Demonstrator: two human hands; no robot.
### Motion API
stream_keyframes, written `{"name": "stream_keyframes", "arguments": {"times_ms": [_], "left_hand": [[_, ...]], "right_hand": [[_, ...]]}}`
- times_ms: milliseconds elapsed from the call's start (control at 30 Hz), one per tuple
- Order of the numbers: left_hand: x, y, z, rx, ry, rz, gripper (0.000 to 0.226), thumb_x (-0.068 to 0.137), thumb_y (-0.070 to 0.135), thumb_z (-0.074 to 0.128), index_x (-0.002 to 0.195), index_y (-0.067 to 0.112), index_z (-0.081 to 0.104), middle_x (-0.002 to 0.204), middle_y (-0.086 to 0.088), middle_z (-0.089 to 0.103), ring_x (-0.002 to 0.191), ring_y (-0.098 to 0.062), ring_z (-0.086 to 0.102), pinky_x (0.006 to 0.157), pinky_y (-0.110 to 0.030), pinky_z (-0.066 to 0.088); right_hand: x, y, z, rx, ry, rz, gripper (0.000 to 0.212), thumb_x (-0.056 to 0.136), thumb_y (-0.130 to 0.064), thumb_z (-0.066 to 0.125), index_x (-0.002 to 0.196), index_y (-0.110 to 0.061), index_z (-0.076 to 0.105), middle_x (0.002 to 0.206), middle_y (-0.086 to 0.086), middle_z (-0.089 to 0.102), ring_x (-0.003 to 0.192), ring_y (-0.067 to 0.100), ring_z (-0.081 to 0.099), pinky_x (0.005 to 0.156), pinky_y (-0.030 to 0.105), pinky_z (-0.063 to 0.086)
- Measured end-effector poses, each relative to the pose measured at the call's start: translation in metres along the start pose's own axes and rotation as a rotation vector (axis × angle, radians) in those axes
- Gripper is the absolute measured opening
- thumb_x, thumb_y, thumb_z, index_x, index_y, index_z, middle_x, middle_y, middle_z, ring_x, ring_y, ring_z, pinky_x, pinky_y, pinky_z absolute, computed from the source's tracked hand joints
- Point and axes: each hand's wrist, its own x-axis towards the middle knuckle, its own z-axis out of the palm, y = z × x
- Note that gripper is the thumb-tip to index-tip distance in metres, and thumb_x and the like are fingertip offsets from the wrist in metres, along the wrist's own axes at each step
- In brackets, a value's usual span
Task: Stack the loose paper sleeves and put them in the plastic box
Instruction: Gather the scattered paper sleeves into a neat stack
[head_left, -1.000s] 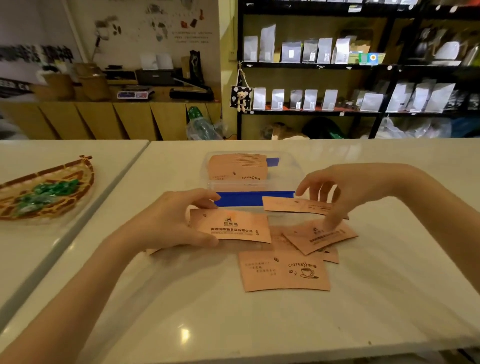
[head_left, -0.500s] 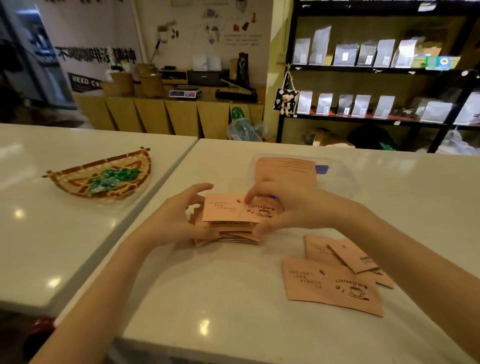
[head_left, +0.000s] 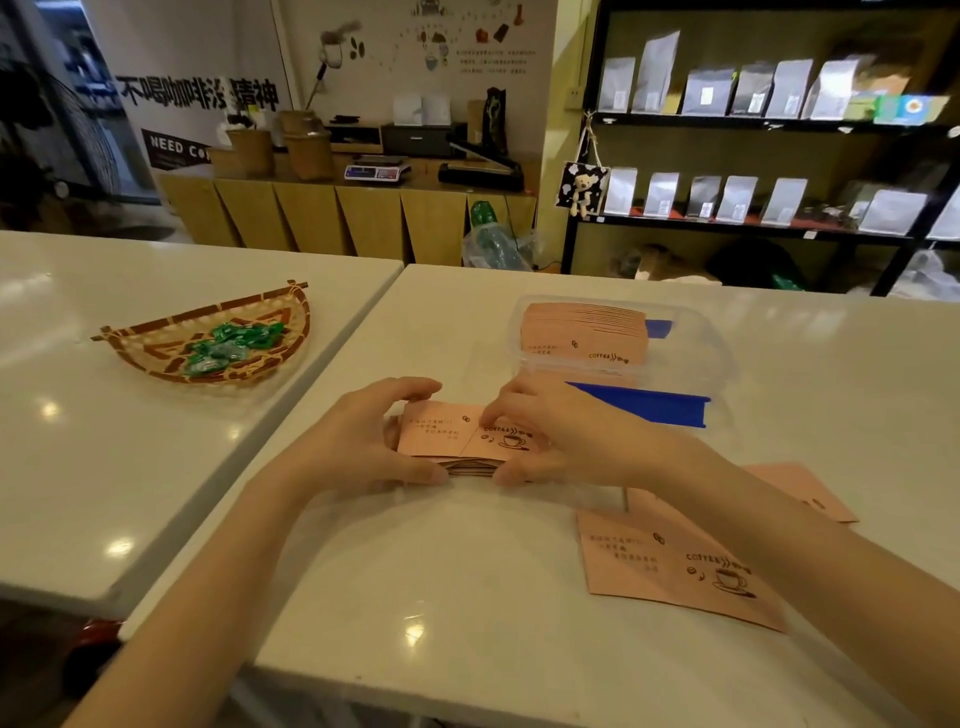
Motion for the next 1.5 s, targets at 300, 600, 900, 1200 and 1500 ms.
{"name": "stream_keyframes", "arguments": {"times_ms": [300,600,900,1200,1500], "left_hand": [[-0.002,0.029,0.003,0.134,0.045,0.081,0.078,0.054,0.057,0.073,0.123,0.039,0.042,0.141,0.009,0.038,0.130,-0.015,0.031,0.107,-0.035,0.031],[0.012,0.117,0.033,0.189,-0.172,0.444,0.062,0.060,0.053,0.070,0.116,0.035,0.051,0.119,0.018,0.052,0.110,0.000,0.042,0.095,-0.021,0.034],[0.017,0.131,0.067,0.318,-0.401,0.459,0.070,0.054,0.065,0.067,0.117,0.039,0.048,0.109,0.025,0.048,0.099,0.002,0.045,0.087,-0.019,0.041],[0.008,0.129,0.077,0.393,-0.411,0.491,0.075,0.057,0.066,0.063,0.123,0.036,0.043,0.119,0.019,0.048,0.098,0.000,0.044,0.087,-0.021,0.044],[0.001,0.131,0.071,0.316,-0.347,0.522,0.070,0.065,0.050,0.066,0.127,0.042,0.034,0.115,0.016,0.054,0.100,-0.004,0.050,0.086,-0.023,0.046]], "right_hand": [[-0.037,0.008,-0.035,0.086,0.059,0.093,0.034,0.078,-0.039,0.062,0.110,-0.029,0.056,0.106,-0.012,0.058,0.093,0.002,0.053,0.079,0.018,0.047],[-0.102,0.039,-0.067,0.128,0.060,0.328,0.019,0.075,-0.028,0.068,0.092,-0.031,0.061,0.088,-0.014,0.062,0.080,-0.003,0.058,0.065,0.005,0.044],[-0.149,0.064,-0.062,0.077,-0.150,0.605,0.057,0.069,-0.026,0.075,0.119,-0.035,0.048,0.135,-0.009,0.042,0.117,0.012,0.036,0.094,0.026,0.030],[-0.150,0.081,-0.049,0.192,-0.184,0.643,0.070,0.068,-0.023,0.076,0.127,-0.033,0.040,0.135,-0.009,0.044,0.125,0.015,0.039,0.101,0.030,0.035],[-0.142,0.075,-0.053,0.120,-0.079,0.581,0.046,0.061,-0.039,0.077,0.103,-0.033,0.058,0.110,-0.009,0.058,0.102,0.011,0.054,0.091,0.030,0.047]]}}
